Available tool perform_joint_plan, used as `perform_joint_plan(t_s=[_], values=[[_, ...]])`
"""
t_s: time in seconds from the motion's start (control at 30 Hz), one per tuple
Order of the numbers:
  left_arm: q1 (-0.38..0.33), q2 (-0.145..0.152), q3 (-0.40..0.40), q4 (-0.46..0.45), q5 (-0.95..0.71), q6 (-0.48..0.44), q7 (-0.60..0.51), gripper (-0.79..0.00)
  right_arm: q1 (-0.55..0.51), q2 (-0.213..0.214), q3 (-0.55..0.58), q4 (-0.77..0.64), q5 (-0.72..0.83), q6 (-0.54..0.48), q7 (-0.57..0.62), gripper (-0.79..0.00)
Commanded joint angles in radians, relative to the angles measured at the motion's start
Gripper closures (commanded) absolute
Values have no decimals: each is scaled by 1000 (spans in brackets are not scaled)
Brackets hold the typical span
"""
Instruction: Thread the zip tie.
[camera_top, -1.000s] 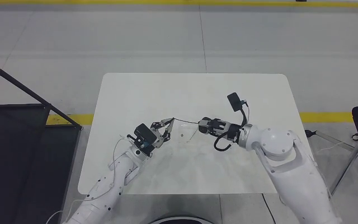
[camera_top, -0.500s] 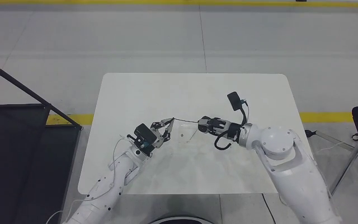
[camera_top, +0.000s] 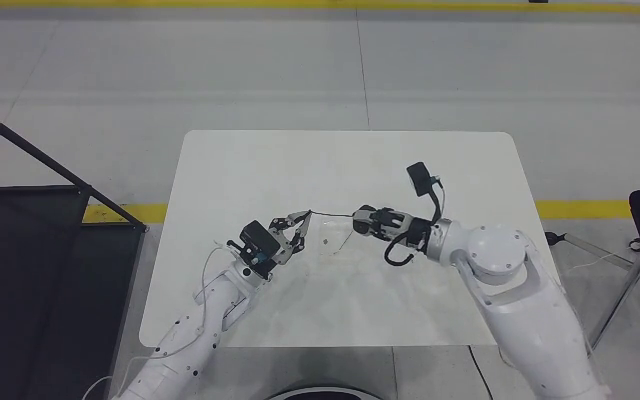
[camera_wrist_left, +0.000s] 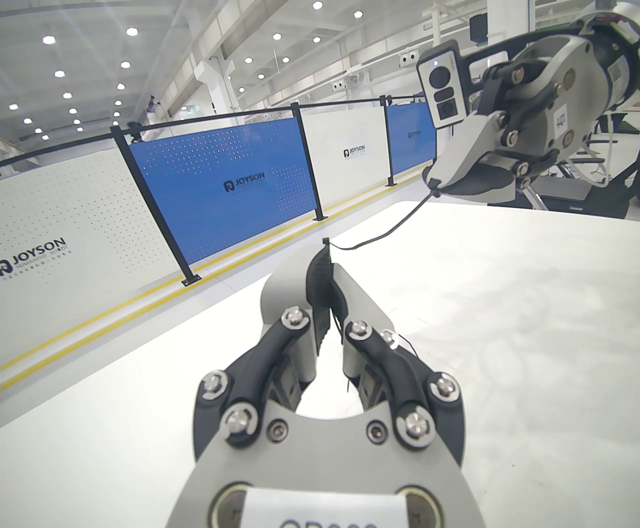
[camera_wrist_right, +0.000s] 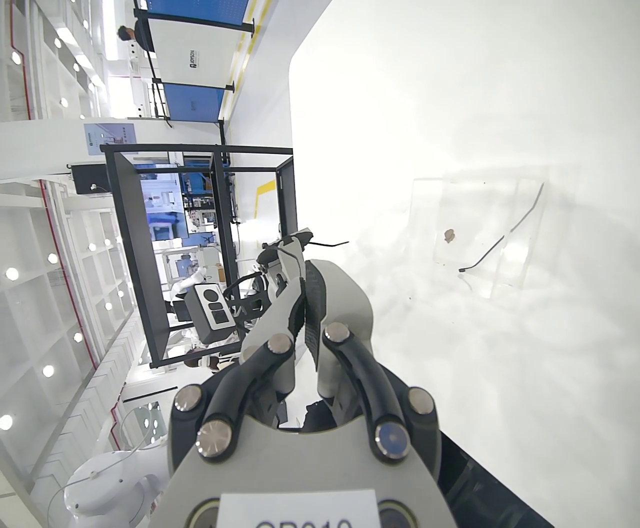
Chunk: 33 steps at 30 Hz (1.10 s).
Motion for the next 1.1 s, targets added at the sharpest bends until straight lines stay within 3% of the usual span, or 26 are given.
perform_joint_plan(t_s=[0.0, 1.07], values=[[0, 0, 0, 0, 0, 0, 0, 0, -4, -1, 5, 2, 17, -11, -5, 0], [0, 0, 0, 0, 0, 0, 0, 0, -18, -6, 35, 47, 183, -120, 18, 0]])
